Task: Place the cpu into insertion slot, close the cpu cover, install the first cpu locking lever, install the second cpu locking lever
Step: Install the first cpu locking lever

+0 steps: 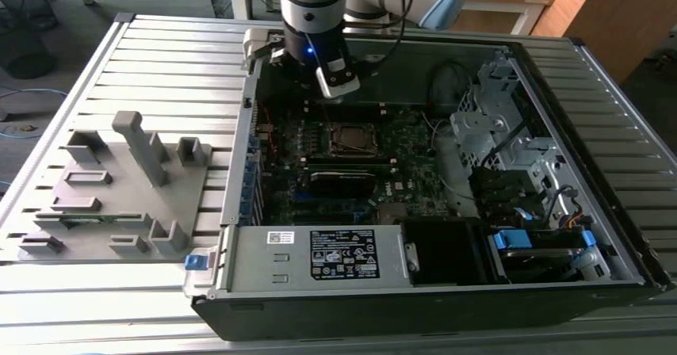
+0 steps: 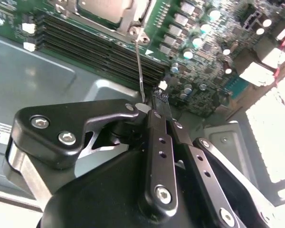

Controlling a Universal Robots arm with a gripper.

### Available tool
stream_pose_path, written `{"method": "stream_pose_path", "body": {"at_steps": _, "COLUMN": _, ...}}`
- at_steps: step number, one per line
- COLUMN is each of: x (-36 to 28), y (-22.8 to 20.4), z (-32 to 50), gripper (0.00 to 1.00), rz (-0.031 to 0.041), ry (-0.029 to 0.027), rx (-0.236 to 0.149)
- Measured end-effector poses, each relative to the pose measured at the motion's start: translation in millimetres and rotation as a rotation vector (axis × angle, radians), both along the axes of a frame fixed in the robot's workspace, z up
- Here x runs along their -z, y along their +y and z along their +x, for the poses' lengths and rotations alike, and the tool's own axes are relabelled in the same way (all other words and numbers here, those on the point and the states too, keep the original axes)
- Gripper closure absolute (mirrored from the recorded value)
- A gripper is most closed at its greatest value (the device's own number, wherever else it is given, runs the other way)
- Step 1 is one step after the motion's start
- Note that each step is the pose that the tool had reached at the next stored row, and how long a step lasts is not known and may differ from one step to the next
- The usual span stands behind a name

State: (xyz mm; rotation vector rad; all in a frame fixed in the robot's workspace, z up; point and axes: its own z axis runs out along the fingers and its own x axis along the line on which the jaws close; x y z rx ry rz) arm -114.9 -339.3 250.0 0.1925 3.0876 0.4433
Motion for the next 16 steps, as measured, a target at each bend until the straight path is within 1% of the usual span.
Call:
{"method": "stream_pose_path", "body": {"at_steps": 7, "x": 0.0, "y": 0.0, "z": 18.5, "gripper": 0.89, "rz": -0.0008, "ry": 0.0013, "rx": 0.0}}
{"method": "stream_pose_path", "body": {"at_steps": 11, "x": 0.0, "y": 0.0, "z": 27.2, "gripper": 0.89, "rz": -0.0018, "ry": 0.0019, "rx": 0.0}}
{"method": "stream_pose_path", "body": {"at_steps": 13, "x": 0.0, "y": 0.0, "z": 30.1, "gripper": 0.89, "rz": -0.0019, "ry": 0.002, "rx": 0.0}}
{"method": "stream_pose_path", "body": {"at_steps": 16, "x": 0.0, "y": 0.0, "z": 31.8, "gripper": 0.89, "rz": -0.0018, "ry": 0.002, "rx": 0.0}}
